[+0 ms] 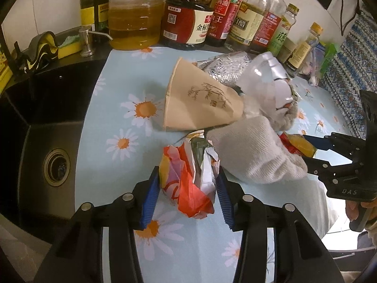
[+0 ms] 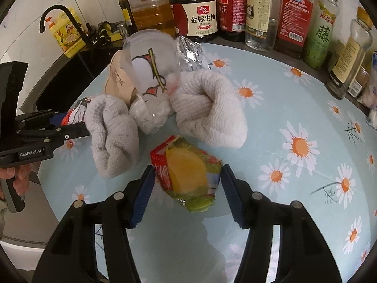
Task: Collect trash
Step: 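Lift both wrappers and carry them over the trash bin with both tools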
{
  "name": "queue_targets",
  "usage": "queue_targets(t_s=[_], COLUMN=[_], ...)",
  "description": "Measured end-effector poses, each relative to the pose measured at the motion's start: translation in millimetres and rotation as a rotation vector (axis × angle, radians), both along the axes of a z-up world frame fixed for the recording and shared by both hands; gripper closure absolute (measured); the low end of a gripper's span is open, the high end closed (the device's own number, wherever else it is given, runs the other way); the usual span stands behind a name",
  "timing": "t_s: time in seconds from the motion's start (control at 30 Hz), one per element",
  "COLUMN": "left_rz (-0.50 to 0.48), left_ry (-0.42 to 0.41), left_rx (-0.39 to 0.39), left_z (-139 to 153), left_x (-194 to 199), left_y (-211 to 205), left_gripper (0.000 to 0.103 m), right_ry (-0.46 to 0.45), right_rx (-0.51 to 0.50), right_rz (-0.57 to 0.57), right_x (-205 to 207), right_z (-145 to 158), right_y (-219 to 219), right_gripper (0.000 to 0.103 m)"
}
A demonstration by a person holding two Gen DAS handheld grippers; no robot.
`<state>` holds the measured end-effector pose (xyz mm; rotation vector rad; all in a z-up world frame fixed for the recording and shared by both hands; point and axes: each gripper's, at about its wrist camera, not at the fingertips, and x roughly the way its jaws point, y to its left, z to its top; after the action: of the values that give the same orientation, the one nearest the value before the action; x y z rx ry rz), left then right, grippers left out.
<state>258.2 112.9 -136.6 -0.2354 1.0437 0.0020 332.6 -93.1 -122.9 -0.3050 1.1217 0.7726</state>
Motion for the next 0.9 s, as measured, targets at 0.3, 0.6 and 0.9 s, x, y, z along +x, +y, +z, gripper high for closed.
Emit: queue_targets(t_s=[0.3,0.6,0.9], left_rz=[-0.007,-0.034,-0.046], left_ry=[-0.026,-0.037,-0.052], left_rx=[-0.016,-0.037,-0.076], left_z=[11.8,18.0,23.7], left_x=[-27.2,-63.4,-102.4], left_y=[-9.1,-24.1,-30.8], left_gripper=[0.059,0.059,0.059], right_ry=[-0.004,-0.011,-0.025], right_rx=[0.004,0.014,0.037], right_rz=[-0.044,-0.087,-0.106], right_x=[-25.3,-57.5,-96.5], right_z=[8.1,18.7,33.4], right_y=[-15.6,-28.1,-28.7], right_gripper=[0.045,0.045,0.045])
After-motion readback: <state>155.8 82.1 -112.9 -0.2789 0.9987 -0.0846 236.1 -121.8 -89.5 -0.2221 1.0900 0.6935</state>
